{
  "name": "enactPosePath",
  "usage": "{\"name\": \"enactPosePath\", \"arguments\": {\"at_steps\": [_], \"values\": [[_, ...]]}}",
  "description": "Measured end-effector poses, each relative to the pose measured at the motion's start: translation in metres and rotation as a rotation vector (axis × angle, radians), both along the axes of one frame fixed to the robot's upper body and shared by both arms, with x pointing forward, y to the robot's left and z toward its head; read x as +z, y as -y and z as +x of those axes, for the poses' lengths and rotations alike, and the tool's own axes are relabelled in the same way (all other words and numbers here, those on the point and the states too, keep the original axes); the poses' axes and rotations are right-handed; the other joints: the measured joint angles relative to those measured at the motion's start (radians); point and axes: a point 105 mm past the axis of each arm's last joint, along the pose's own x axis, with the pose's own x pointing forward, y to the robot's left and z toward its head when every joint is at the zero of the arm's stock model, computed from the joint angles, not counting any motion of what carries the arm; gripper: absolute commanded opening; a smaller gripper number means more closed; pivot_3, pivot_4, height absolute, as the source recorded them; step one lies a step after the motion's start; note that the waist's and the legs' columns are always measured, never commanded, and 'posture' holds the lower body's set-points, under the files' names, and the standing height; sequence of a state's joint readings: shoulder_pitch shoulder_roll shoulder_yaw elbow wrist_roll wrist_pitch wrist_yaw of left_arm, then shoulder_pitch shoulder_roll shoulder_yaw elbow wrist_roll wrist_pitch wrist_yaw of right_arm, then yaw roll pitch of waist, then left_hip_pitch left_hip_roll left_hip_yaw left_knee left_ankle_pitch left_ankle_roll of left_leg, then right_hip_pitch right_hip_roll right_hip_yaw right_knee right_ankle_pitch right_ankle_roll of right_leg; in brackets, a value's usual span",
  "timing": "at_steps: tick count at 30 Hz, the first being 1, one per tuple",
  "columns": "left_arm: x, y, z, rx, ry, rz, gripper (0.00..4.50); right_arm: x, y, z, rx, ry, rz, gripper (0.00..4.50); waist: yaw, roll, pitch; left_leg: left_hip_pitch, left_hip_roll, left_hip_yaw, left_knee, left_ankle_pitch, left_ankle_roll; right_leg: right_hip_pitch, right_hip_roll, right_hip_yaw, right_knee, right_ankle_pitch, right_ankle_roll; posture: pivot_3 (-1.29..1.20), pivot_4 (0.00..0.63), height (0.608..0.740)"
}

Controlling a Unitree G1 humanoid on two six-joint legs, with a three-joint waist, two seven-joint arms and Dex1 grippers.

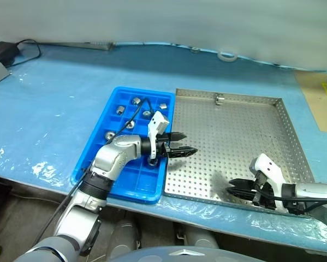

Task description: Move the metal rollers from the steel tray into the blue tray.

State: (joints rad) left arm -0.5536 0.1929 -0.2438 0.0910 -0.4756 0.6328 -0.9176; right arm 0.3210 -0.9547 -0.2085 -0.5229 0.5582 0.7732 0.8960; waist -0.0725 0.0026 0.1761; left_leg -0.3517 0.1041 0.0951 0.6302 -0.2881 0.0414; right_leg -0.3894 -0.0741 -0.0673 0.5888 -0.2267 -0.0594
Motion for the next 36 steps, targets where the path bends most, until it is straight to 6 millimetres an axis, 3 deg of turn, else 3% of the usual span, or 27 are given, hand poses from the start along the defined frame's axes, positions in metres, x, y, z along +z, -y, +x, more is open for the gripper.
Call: {"name": "enactPosePath", "arguments": {"at_steps": [17,23,36], "values": [[-0.001,-0.008,0.002,0.019,0.014,0.017,4.17,-0.013,0.032,-0.029,0.220,-0.097,-0.007,1.33,0.036,0.004,-0.003,-0.002,0.000,0.000,-0.001,-0.005,0.008,0.000,-0.001,0.000,0.002,-0.009,0.001,-0.41,0.150,0.740],[0.000,-0.005,0.002,0.022,0.013,0.010,4.17,-0.010,0.007,-0.023,0.260,-0.118,-0.021,1.33,0.032,0.006,-0.004,-0.001,0.001,0.000,-0.003,-0.005,0.008,0.000,-0.001,-0.001,0.005,-0.012,0.003,-0.43,0.150,0.740],[0.001,-0.003,0.004,0.008,0.017,0.006,4.17,-0.011,0.000,-0.039,0.260,-0.179,-0.010,1.33,0.036,0.006,-0.006,-0.001,0.002,0.000,-0.006,-0.005,0.009,0.001,-0.001,0.004,0.028,-0.040,0.003,-0.44,0.150,0.740]]}}
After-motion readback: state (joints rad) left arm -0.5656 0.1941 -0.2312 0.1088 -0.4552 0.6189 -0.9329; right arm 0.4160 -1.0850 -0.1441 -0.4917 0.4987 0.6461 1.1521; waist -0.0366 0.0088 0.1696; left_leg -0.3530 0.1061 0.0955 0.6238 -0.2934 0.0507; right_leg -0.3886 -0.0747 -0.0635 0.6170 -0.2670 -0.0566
